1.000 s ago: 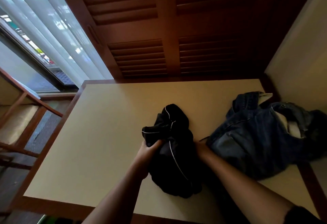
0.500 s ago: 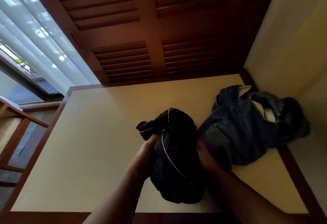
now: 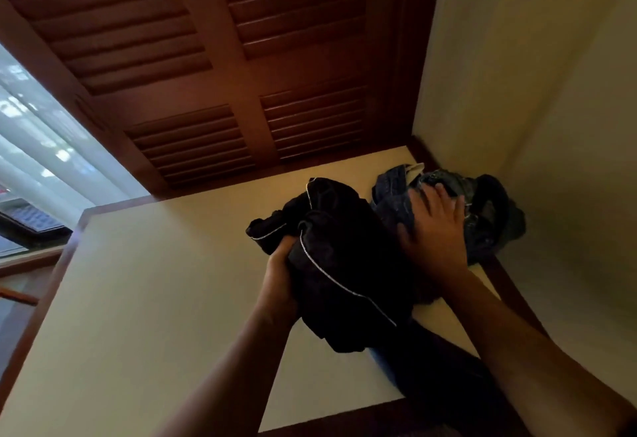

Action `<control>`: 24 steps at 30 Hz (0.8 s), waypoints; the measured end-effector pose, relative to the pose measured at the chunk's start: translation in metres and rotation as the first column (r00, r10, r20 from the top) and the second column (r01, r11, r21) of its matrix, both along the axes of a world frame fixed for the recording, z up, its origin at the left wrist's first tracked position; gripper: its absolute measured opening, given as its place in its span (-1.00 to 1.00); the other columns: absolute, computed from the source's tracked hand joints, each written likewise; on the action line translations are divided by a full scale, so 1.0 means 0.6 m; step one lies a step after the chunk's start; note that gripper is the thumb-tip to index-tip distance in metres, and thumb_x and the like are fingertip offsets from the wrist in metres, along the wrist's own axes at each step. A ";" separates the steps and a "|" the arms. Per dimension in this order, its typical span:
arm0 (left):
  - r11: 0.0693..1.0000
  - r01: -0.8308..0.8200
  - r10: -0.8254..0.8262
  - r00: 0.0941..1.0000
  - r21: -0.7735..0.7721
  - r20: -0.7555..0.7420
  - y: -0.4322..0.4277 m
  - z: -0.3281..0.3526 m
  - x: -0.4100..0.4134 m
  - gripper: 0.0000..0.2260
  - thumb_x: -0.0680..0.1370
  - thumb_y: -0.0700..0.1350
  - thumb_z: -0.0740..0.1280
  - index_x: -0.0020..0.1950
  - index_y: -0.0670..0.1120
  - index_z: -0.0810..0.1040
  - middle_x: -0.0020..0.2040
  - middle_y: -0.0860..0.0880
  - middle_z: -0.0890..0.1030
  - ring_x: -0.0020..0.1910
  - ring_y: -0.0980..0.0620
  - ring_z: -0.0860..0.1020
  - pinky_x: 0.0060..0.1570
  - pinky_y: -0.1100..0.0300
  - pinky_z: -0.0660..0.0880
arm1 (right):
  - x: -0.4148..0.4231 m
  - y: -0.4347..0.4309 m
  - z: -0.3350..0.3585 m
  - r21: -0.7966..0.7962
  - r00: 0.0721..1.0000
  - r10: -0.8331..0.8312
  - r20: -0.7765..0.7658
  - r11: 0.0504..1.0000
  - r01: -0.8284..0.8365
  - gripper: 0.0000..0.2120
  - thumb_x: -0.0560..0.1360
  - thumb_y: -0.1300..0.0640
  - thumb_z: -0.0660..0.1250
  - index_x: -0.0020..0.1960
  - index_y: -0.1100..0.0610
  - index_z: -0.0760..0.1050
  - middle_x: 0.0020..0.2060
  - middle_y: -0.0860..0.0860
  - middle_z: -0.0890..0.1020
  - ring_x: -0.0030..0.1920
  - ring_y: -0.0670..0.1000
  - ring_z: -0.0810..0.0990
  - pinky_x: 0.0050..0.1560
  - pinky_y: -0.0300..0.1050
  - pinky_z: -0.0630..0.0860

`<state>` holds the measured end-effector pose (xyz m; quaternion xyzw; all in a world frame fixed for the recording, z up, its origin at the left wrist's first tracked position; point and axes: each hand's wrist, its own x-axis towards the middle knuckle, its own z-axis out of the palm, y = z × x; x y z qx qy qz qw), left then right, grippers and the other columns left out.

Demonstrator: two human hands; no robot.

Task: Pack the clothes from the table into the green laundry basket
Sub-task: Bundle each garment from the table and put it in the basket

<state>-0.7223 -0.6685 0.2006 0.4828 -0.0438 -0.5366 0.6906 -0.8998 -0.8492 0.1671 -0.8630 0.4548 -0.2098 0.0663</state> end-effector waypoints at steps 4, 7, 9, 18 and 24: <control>0.999 -0.006 0.006 1.000 0.042 -0.001 -0.022 -0.002 -0.012 -0.74 0.59 0.00 0.34 0.15 -0.14 0.65 0.06 -0.16 0.70 0.07 -0.15 0.69 0.15 -0.10 0.52 | -0.039 -0.060 -0.011 0.374 0.969 -0.233 -0.080 0.894 0.246 0.08 0.40 -0.32 0.43 0.63 0.06 -0.13 0.61 0.20 -0.06 0.54 0.35 0.13 0.40 0.40 0.24; 0.996 -0.025 0.025 1.000 0.081 -0.007 -0.030 -0.014 -0.020 -0.60 0.54 0.01 0.40 0.32 -0.15 0.61 0.21 -0.20 0.68 0.20 -0.20 0.66 0.18 -0.12 0.53 | -0.059 -0.073 -0.028 0.658 0.919 -0.391 0.055 0.706 0.262 0.31 0.26 -0.35 0.55 0.62 0.07 -0.25 0.58 0.25 0.12 0.50 0.36 0.26 0.42 0.31 0.32; 0.994 -0.036 0.038 0.999 0.108 -0.014 -0.035 -0.021 -0.024 -0.59 0.52 0.01 0.41 0.32 -0.13 0.62 0.22 -0.20 0.68 0.20 -0.20 0.67 0.16 -0.11 0.55 | -0.068 -0.066 -0.046 0.724 0.897 -0.439 0.052 0.635 0.268 0.25 0.25 -0.24 0.61 0.62 0.15 -0.10 0.51 0.26 0.31 0.43 0.32 0.40 0.38 0.23 0.40; 0.976 -0.081 0.073 0.996 0.202 0.049 -0.040 -0.053 -0.012 -0.70 0.56 0.01 0.36 0.20 -0.13 0.65 0.10 -0.24 0.71 0.00 -0.17 0.72 0.04 -0.09 0.58 | -0.081 -0.040 0.014 0.866 0.981 0.196 -0.002 0.491 -0.096 -0.71 0.23 -0.02 0.50 -0.32 0.14 0.47 -0.38 0.14 0.45 -0.37 0.09 0.44 -0.38 -0.08 0.33; 0.941 -0.131 0.103 0.989 0.311 0.105 -0.030 -0.080 0.000 -0.47 0.37 0.09 0.51 0.25 -0.17 0.65 0.19 -0.26 0.68 0.14 -0.27 0.68 0.27 -0.25 0.53 | -0.069 -0.061 -0.043 0.510 0.926 0.164 -0.339 0.860 0.034 -0.35 0.36 -0.37 0.37 0.35 -0.08 0.50 0.58 -0.03 0.09 0.58 0.20 -0.03 0.45 0.51 -0.17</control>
